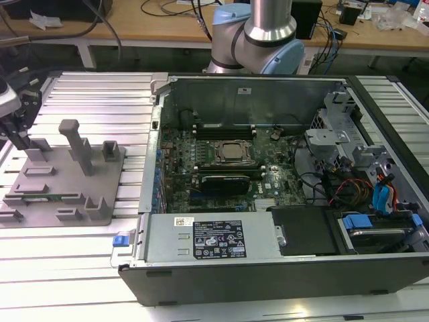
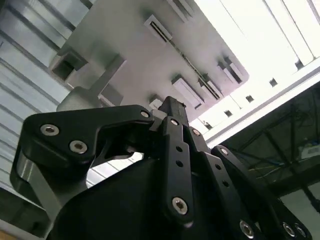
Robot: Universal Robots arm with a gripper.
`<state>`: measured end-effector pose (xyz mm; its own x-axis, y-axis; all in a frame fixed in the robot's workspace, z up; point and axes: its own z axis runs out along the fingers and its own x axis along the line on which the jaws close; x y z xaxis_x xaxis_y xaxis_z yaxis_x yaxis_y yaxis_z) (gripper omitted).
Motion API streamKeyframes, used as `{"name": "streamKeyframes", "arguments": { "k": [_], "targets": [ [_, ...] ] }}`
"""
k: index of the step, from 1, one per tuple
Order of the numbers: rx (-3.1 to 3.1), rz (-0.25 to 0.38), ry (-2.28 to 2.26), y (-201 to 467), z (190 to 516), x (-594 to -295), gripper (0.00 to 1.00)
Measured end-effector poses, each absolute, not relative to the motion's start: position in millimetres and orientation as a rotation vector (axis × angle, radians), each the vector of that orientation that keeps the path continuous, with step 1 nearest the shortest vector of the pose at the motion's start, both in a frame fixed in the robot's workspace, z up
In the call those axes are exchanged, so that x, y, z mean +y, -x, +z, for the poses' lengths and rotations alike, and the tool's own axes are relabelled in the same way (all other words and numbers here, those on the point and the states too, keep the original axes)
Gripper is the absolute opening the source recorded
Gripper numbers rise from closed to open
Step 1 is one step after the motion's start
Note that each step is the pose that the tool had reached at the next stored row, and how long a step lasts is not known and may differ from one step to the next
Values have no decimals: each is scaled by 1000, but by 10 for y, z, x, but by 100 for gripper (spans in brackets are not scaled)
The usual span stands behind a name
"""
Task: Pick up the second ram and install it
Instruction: 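Pick up the second ram and move it above second insertion slot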
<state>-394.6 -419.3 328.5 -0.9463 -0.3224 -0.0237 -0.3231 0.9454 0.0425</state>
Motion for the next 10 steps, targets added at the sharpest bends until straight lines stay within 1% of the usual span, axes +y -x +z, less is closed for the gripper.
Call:
{"name": "streamKeyframes", "arguments": {
  "k": [10],
  "targets": [
    [2946,74,1067,3946,3279,-4193,8]
  ]
}}
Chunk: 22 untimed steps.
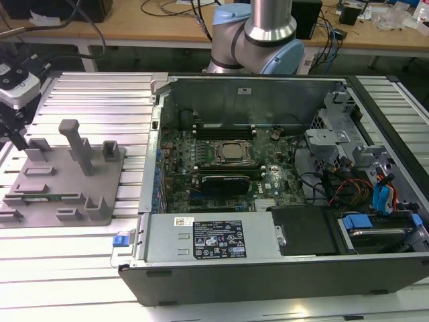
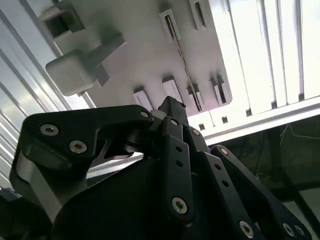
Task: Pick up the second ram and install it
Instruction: 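Pick up the second ram and move it above second insertion slot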
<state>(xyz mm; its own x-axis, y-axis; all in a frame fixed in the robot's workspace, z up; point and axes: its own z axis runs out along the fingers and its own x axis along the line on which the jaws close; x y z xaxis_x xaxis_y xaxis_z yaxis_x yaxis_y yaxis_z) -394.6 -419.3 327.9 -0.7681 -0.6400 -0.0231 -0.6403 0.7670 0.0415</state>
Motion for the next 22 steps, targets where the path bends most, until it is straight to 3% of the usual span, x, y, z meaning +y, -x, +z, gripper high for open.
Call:
{"name": "streamKeyframes", "arguments": {
  "k": [22],
  "targets": [
    [2398,71,2043,3946,3142,-4193,8]
  ]
}}
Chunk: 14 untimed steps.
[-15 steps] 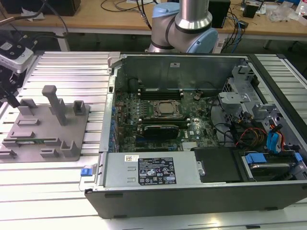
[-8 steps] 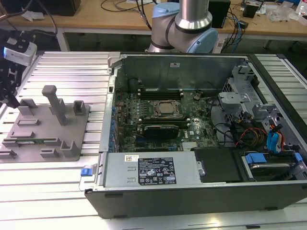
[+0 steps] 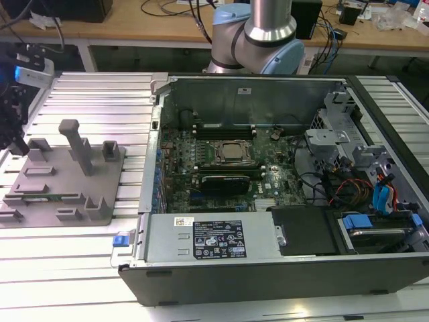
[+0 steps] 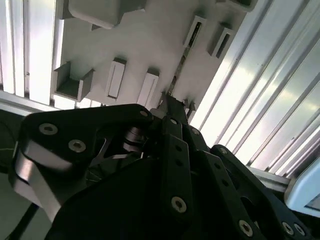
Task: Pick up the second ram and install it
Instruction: 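Pick up the second ram and move it above second insertion slot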
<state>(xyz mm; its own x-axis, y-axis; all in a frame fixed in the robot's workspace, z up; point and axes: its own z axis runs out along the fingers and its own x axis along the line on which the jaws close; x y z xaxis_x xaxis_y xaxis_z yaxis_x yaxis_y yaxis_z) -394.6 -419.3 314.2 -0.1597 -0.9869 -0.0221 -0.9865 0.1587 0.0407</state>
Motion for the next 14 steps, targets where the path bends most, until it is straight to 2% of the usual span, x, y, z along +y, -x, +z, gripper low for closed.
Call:
{"name": "streamKeyframes", "arguments": {
  "k": [14],
  "targets": [
    [-2323,-71,-2097,3960,2896,-4200,8]
  ]
}}
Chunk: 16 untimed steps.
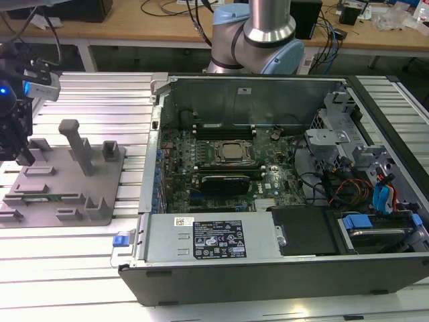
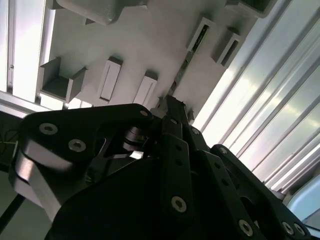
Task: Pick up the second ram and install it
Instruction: 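Pick up the second ram and move it above second insertion slot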
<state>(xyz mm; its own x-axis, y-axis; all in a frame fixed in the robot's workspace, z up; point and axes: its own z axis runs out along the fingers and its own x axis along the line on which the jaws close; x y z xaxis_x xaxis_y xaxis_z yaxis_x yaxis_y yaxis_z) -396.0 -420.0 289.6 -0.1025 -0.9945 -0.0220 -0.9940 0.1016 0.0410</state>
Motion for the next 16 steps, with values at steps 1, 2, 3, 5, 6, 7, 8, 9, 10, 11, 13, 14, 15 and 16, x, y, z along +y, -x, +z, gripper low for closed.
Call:
{"name": "streamKeyframes", "arguments": {
  "k": [1,2,3,5,6,7,8,9,10,11,13,14,15,16],
  "targets": [
    [-2323,-71,-2097,3960,2872,-4202,8],
    [-2323,-71,-2097,3960,2845,-4203,8],
    [-2322,-71,-2098,3960,2813,-4207,8],
    [-2320,-71,-2100,3964,2763,-4212,8],
    [-2320,-71,-2101,3971,2748,-4213,8],
    [-2319,-71,-2101,3982,2734,-4213,8],
    [-2319,-71,-2101,3990,2725,-4213,8],
    [-2319,-71,-2102,3997,2719,-4214,8],
    [-2318,-71,-2103,4011,2710,-4218,8],
    [-2316,-71,-2104,4020,2702,-4222,8],
    [-2313,-71,-2108,4047,2669,-4255,8],
    [-2312,-71,-2109,4050,2659,-4274,8],
    [-2311,-71,-2110,4054,2644,-4294,8],
    [-2310,-71,-2111,4056,2628,-4298,8]
  ]
}}
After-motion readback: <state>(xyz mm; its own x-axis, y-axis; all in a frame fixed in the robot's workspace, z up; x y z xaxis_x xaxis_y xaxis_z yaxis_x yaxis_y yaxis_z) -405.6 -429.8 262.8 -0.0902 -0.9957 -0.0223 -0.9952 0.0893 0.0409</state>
